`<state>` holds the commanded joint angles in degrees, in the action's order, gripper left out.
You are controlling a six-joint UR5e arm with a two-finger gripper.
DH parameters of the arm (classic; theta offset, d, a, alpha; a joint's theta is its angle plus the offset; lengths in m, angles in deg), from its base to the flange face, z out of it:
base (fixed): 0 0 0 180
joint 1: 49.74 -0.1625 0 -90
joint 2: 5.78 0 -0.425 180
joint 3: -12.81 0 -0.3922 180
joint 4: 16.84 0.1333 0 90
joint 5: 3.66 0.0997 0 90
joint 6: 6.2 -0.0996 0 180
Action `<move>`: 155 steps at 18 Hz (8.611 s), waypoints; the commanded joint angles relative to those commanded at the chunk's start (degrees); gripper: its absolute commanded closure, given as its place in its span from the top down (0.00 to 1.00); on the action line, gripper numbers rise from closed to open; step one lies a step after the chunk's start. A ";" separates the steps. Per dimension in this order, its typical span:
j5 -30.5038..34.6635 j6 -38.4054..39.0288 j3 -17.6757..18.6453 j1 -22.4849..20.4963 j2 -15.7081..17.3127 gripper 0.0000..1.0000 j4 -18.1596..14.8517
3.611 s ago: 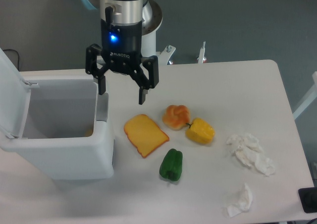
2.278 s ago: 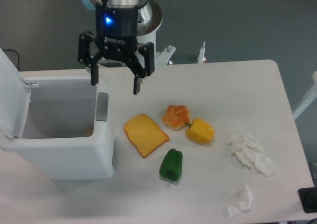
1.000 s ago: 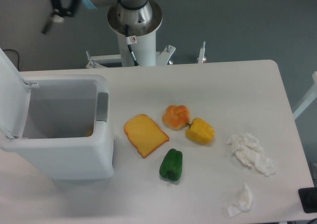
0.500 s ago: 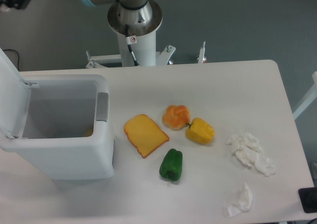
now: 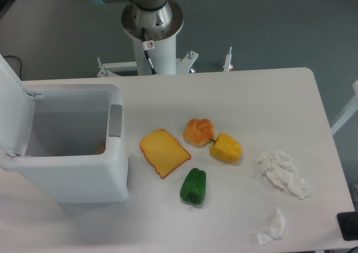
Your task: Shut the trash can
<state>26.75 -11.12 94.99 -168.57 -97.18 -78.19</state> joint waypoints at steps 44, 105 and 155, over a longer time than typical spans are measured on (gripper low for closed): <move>21.01 0.97 4.57 -2.10 -2.47 1.00 1.85; 35.24 -11.60 10.55 -7.99 -2.03 1.00 1.58; 59.94 -41.21 11.86 -36.54 5.70 1.00 -9.58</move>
<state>86.69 -52.33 106.85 -205.11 -91.48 -87.77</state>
